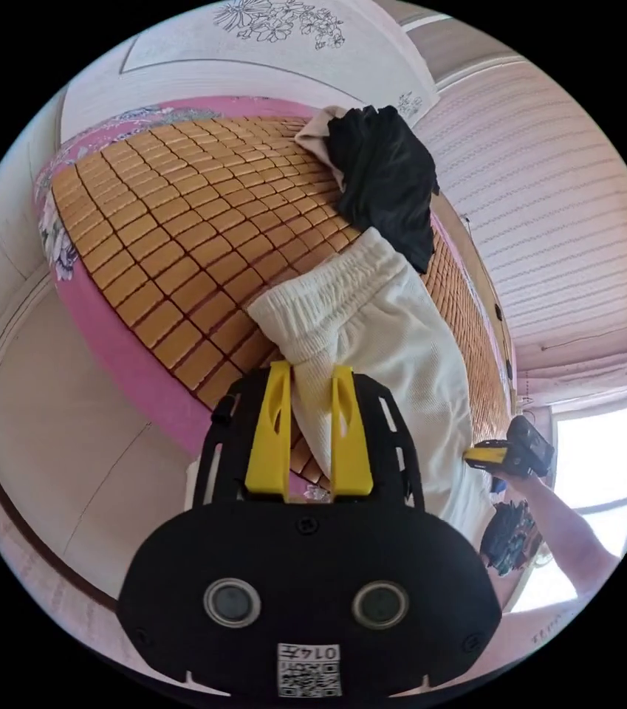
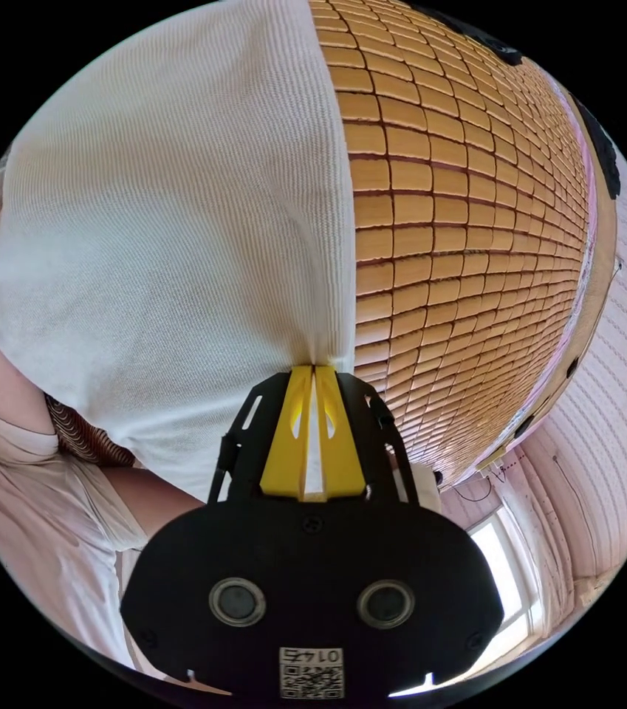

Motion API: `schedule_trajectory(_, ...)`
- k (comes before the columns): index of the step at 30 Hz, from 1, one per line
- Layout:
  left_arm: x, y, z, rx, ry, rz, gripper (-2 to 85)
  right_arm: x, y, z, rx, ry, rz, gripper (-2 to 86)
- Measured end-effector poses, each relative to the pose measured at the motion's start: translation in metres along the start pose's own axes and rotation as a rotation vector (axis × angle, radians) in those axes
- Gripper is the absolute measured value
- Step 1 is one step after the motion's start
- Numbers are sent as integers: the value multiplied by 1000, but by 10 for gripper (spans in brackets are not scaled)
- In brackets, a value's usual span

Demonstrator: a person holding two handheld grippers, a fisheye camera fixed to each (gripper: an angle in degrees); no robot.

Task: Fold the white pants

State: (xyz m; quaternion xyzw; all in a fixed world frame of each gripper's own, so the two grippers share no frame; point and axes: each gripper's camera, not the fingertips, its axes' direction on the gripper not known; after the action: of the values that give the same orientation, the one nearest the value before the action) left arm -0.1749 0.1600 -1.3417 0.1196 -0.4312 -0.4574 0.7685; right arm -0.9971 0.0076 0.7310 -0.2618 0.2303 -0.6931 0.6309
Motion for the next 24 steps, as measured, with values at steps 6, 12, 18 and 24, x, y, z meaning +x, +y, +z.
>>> schedule_trajectory(6, 28, -11, -8, -10, -176, 201, 67, 17, 28, 17, 12, -46, 29, -10)
schedule_trajectory(12, 37, 16, -4, -8, -123, 179, 85, 38, 78, 41, 79, -109, 96, -9)
schedule_trajectory(18, 199, 140, -44, 13, -217, 696, 69, 81, 179, 69, 337, -353, 225, -9)
schedule_trajectory(24, 366, 326, 43, -111, -36, 1151, 79, 76, 410, 131, 795, -565, 594, -6)
